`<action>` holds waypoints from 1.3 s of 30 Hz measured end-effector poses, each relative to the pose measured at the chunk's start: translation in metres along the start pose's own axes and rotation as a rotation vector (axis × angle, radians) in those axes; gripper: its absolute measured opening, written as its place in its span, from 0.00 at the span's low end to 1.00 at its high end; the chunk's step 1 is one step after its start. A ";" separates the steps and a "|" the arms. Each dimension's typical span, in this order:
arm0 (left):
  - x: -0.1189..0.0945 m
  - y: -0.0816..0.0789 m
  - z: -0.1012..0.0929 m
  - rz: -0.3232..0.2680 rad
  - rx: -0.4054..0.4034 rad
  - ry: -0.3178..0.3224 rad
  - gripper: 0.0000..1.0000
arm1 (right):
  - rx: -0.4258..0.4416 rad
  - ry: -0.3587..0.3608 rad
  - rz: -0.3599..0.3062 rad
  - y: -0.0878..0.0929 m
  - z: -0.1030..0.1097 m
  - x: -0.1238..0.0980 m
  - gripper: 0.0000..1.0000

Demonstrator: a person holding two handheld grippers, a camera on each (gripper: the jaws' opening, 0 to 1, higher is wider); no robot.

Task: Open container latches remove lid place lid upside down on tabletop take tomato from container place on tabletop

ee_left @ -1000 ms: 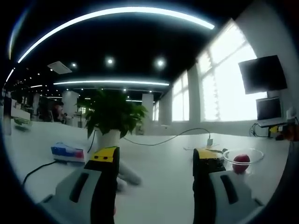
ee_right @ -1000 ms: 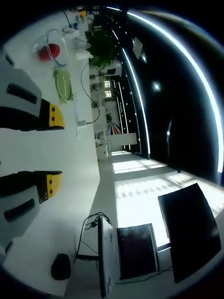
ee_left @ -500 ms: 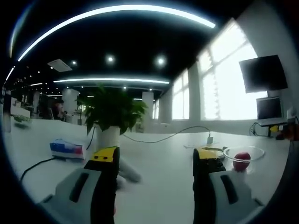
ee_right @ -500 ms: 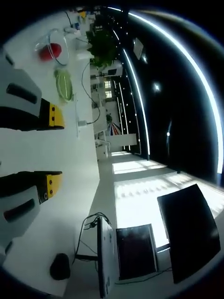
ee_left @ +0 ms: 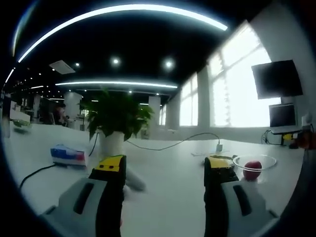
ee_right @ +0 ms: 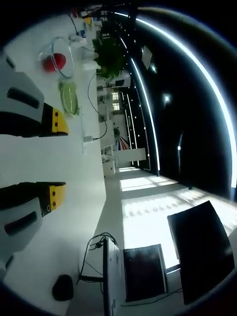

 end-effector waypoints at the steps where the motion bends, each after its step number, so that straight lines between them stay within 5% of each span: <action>1: 0.000 -0.001 0.000 -0.003 0.006 0.002 0.57 | -0.004 -0.005 -0.003 -0.002 0.001 0.000 0.31; 16: 0.012 -0.015 -0.021 -0.009 0.015 0.110 0.57 | -0.015 -0.104 -0.031 -0.026 0.017 0.000 0.34; 27: 0.031 -0.026 -0.052 0.021 0.047 0.252 0.57 | -0.025 -0.235 -0.005 -0.033 0.032 0.013 0.37; 39: 0.055 -0.039 -0.102 0.071 0.061 0.480 0.55 | -0.096 -0.415 -0.002 -0.057 0.069 0.027 0.36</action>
Point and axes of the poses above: the point that each gripper's makers call its tool centre point, and the gripper's own axes: x roughly forward along the fingers, z roughly to its left, y roughly out of its underside, the point moved 6 cm from there along -x, roughly backward along the fingers, and after that the axes turned 6 degrees about -x, right-handed, at the moved point
